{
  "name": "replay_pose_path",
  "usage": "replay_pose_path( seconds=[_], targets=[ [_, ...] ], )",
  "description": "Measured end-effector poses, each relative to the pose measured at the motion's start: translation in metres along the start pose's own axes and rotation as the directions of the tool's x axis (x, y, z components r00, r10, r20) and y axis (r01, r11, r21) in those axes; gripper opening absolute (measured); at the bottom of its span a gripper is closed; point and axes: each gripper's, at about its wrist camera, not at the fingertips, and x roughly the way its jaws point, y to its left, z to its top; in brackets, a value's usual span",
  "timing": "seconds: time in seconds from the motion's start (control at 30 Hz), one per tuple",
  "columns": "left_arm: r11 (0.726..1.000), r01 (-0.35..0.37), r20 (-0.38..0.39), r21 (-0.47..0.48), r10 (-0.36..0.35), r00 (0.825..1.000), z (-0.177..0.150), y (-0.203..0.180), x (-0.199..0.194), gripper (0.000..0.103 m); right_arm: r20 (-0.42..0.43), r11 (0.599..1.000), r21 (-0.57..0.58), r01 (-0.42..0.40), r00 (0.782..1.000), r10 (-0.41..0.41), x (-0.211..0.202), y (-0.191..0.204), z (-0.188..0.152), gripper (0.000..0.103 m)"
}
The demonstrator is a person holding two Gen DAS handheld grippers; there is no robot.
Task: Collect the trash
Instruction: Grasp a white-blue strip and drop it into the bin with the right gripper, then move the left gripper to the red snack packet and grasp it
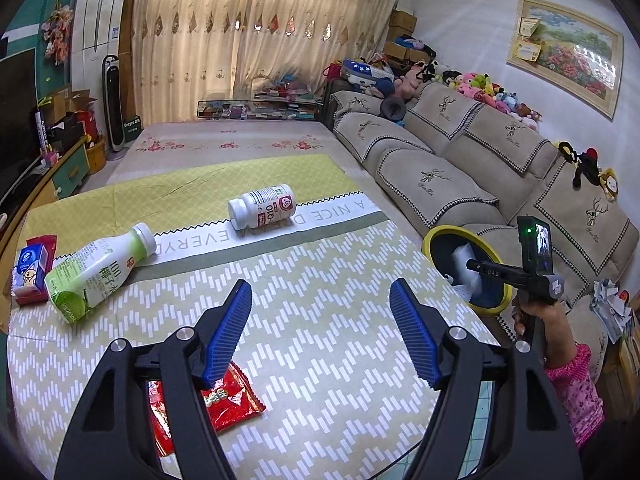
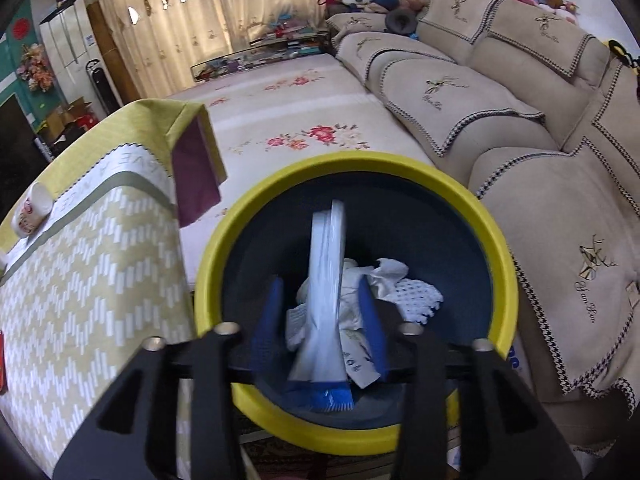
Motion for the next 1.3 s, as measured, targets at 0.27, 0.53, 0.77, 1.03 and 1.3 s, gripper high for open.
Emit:
replay_pose_path(
  seconds=[0.27, 0.53, 0.77, 1.03, 1.3],
  targets=[
    [0.999, -0.029, -0.005, -0.033, 0.029, 1.000, -0.008, 0.009, -0.009, 0.078, 0.073, 1.000, -0.024, 0.003, 0.997, -0.001, -0.031, 0.013, -0.008, 0.060],
    [0.987, -0.151, -0.052, -0.052, 0.148, 0.988, -0.040, 0.030, -0.012, 0.085, 0.114, 0.995, -0.089, -0.050, 0.992, 0.060, -0.061, 0.037, -0.020, 0.061],
    [0.973, -0.213, -0.154, -0.088, 0.198, 0.968, -0.073, 0.065, 0.002, 0.085, 0.090, 0.993, -0.090, -0.071, 0.993, 0.079, -0.059, 0.042, -0.025, 0.062],
    [0.984, 0.014, -0.241, 0.179, 0.030, 0.970, -0.063, 0.086, 0.033, 0.090, 0.054, 0.991, -0.101, -0.085, 0.994, 0.091, -0.050, 0.044, -0.029, 0.062],
    [0.966, 0.196, -0.379, 0.170, -0.120, 0.918, -0.065, 0.105, 0.065, 0.090, 0.028, 0.992, -0.099, -0.079, 0.996, 0.082, -0.044, 0.043, -0.033, 0.063]
  ],
)
